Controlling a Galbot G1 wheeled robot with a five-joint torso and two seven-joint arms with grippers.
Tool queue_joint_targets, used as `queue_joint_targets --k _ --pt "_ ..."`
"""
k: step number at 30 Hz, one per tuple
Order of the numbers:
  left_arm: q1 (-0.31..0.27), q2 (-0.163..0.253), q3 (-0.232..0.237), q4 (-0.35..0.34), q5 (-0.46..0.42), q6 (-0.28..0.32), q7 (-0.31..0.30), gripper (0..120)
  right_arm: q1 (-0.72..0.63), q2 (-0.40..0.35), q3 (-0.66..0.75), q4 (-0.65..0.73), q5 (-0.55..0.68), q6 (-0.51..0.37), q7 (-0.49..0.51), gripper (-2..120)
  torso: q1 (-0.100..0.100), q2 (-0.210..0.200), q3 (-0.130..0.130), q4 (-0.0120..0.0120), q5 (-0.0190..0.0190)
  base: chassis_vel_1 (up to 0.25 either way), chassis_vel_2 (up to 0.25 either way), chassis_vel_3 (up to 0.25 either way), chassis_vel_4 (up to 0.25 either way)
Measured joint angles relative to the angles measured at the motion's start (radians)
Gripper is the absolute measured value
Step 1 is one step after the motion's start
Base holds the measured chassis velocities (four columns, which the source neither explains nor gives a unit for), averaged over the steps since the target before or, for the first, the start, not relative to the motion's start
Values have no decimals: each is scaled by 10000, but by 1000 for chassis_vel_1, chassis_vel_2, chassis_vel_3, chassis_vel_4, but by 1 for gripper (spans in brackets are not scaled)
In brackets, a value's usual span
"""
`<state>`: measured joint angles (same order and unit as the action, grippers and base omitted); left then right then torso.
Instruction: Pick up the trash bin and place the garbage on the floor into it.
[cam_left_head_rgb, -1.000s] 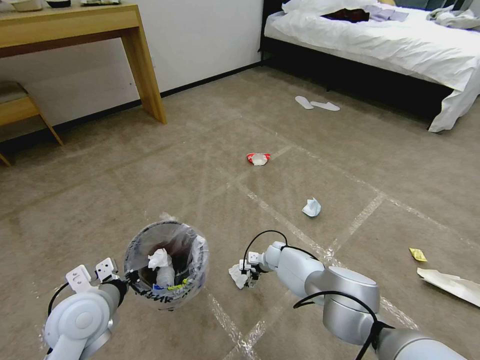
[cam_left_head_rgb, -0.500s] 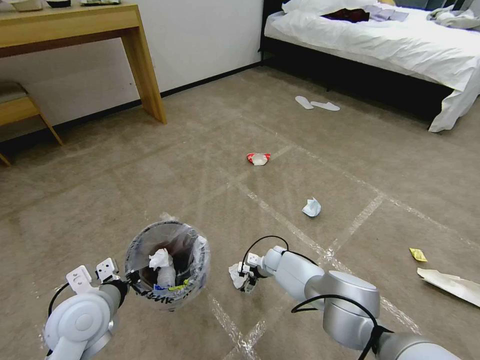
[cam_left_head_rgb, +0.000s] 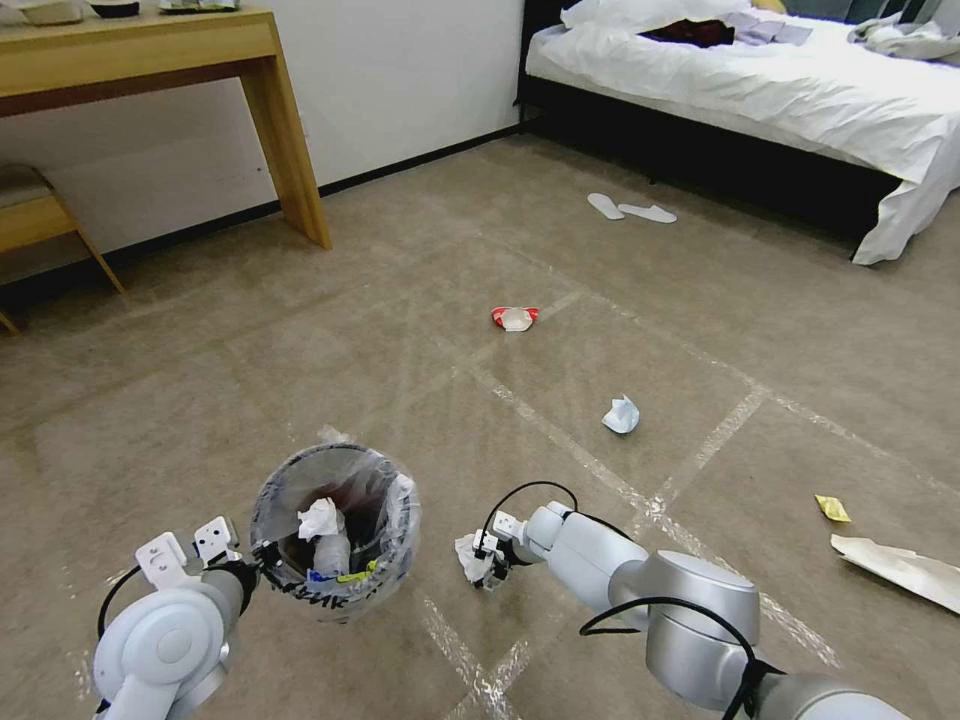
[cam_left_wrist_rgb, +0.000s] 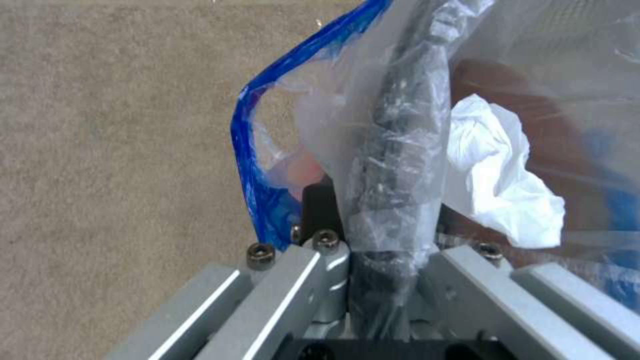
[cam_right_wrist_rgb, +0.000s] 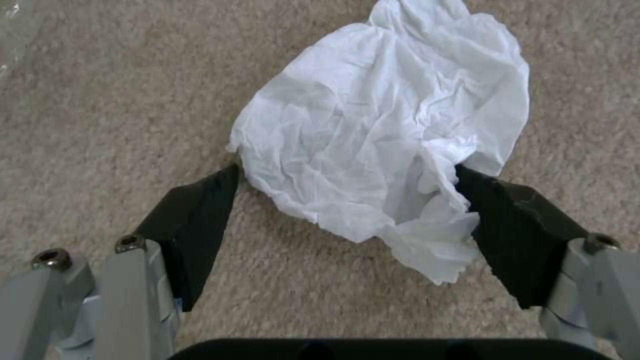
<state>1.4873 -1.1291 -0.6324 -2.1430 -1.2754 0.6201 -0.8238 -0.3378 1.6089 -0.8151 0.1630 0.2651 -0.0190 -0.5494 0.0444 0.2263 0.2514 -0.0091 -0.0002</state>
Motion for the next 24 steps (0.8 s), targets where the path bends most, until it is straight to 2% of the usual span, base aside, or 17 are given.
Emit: queue_joint_targets --k 19,20,21,22,24 --pt "37 23 76 75 83 -11 59 0 63 -10 -13 17 235 243 122 78 6 -11 9 5 6 0 0 0 0" --pt "18 31 101 84 76 -11 60 0 185 -18 -12 28 345 278 136 75 9 -17 11 7 20 0 0 0 0" --pt "-23 42 121 95 75 -11 60 0 377 -18 -6 116 487 347 23 70 8 -15 3 10 14 0 0 0 0" --pt "-23 42 121 95 75 -11 60 0 377 -18 -6 116 487 347 23 70 8 -15 3 10 14 0 0 0 0" --pt "-68 45 176 106 78 -15 45 0 530 -12 -14 229 621 430 -230 57 11 -16 8 10 12 0 0 0 0"
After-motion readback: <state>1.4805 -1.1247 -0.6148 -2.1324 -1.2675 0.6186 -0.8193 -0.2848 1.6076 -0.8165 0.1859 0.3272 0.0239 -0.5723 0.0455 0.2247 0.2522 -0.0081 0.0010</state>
